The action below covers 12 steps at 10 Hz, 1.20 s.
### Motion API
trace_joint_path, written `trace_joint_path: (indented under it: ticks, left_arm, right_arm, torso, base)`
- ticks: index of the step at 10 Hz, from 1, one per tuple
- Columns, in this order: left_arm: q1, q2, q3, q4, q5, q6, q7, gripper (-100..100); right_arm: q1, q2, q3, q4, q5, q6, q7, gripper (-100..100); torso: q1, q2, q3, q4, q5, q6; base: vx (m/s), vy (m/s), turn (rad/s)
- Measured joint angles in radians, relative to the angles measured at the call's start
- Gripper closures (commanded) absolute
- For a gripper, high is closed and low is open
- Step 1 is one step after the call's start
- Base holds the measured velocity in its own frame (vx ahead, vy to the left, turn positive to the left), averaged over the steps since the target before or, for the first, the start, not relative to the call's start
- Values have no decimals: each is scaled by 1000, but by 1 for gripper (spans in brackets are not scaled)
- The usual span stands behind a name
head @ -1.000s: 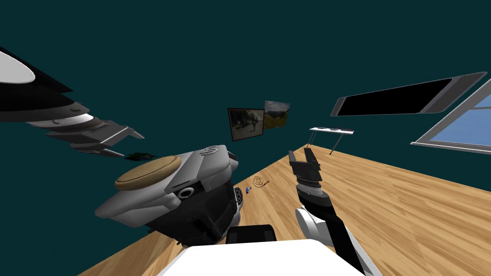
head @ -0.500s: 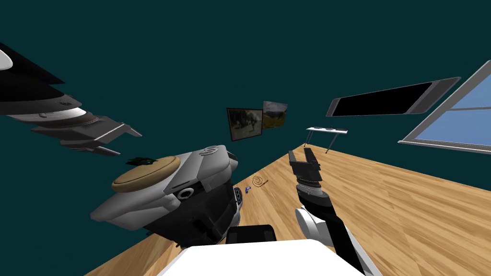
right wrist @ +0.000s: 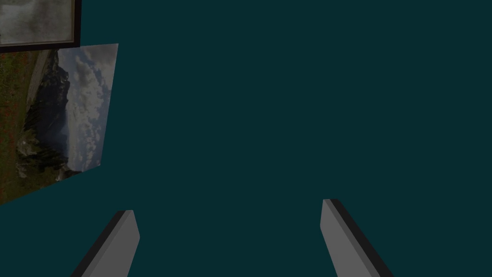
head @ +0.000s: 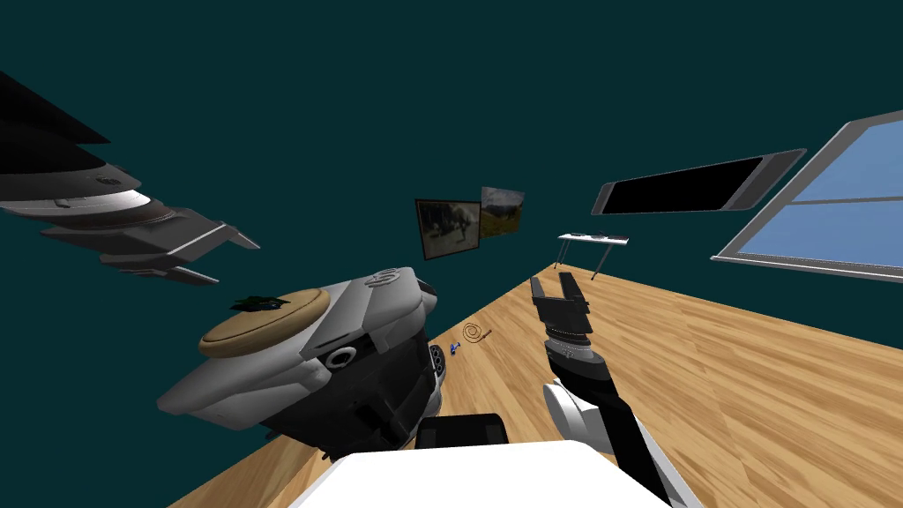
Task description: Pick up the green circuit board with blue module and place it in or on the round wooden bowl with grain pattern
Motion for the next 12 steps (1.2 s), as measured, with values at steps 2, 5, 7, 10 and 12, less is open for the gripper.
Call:
trace_joint_path:
  ticks: [2,5,7,10,12]
  left_arm:
    - [0,0,0,-1,1,1,0,-100]
    - [0,0,0,-1,1,1,0,-100]
    - [-3,22,4,-10,25,8,10,-100]
    - [-106,39,-2,-19,34,87,28,-100]
    - [-54,66,10,-19,68,59,28,-100]
  right_arm:
    - [0,0,0,0,0,0,0,0]
    - [0,0,0,0,0,0,0,0]
    - [0,0,0,0,0,0,0,0]
    - [0,0,0,0,0,0,0,0]
    - [0,0,0,0,0,0,0,0]
  torso:
    - [-2,-2,-1,0,0,-1]
    - [0,0,0,0,0,0]
    - [-1,0,0,0,0,-1]
    - [-1,0,0,0,0,0]
    - [-1,-1,0,0,0,0]
  base:
    - [20,-24,70]
    - [-8,10,-30]
    - [0,0,0]
    - [-6,7,-21]
    - [5,-6,16]
